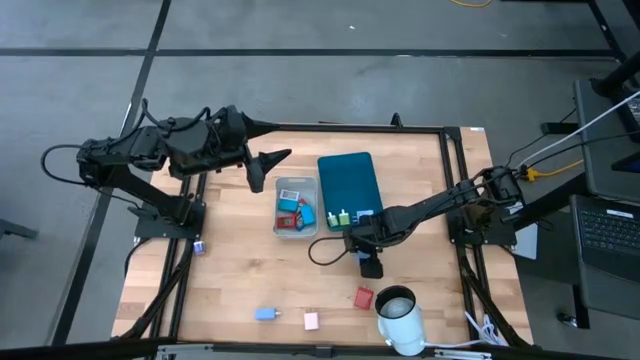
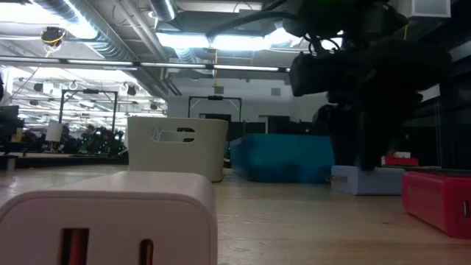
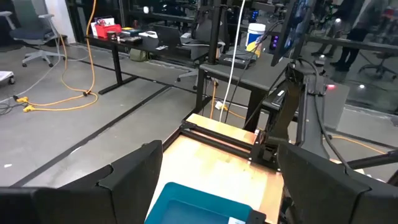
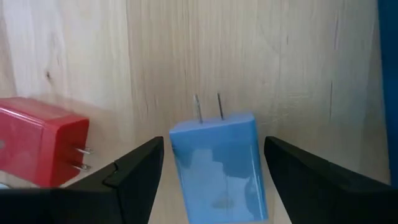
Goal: Pick & Place Office items
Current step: Put the top light blue charger adapter into the blue bin
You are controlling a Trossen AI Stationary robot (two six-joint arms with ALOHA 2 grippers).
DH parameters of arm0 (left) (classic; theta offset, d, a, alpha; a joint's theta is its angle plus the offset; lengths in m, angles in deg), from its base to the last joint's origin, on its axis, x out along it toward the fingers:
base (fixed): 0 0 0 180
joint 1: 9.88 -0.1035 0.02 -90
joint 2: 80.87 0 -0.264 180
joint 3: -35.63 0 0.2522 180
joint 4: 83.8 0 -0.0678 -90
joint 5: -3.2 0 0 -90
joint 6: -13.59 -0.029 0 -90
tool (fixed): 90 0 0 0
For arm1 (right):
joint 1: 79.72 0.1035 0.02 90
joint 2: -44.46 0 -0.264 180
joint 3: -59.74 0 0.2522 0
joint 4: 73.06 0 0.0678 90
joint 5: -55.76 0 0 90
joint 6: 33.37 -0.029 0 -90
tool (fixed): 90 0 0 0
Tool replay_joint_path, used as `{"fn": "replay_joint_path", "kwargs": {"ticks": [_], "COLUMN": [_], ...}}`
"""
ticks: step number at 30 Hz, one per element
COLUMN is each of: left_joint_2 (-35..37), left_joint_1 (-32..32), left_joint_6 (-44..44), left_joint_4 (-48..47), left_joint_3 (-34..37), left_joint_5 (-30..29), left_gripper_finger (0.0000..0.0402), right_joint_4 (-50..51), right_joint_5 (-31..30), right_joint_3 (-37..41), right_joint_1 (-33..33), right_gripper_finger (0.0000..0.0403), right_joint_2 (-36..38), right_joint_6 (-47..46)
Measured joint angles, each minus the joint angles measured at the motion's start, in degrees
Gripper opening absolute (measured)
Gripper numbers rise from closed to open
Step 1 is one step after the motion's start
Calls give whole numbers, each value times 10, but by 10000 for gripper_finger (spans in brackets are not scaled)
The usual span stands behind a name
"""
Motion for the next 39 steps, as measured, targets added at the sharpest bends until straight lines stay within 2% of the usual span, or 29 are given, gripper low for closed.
{"fn": "replay_joint_path", "kwargs": {"ticks": [11, 14, 19, 28, 34, 39], "left_joint_2": [0, 0, 0, 0, 0, 0], "left_joint_1": [0, 0, 0, 0, 0, 0], "left_joint_6": [4, 4, 8, 10, 10, 10], "left_joint_4": [-5, -8, -11, -11, -11, -11], "left_joint_3": [0, 0, 0, 0, 0, 0], "left_joint_5": [2, 2, 2, 3, 3, 3], "left_gripper_finger": [313, 313, 313, 313, 313, 313], "right_joint_4": [-5, -4, -3, 12, 53, 108], "right_joint_5": [-28, -40, -31, 8, 17, -12], "right_joint_3": [-2, -2, -1, -3, -65, -143], "right_joint_1": [21, 23, 22, 18, 18, 17], "right_gripper_finger": [283, 272, 214, 210, 210, 210], "right_joint_2": [-29, -31, -28, -22, -4, -2], "right_joint_6": [-20, -33, -47, -47, -30, 4]}}
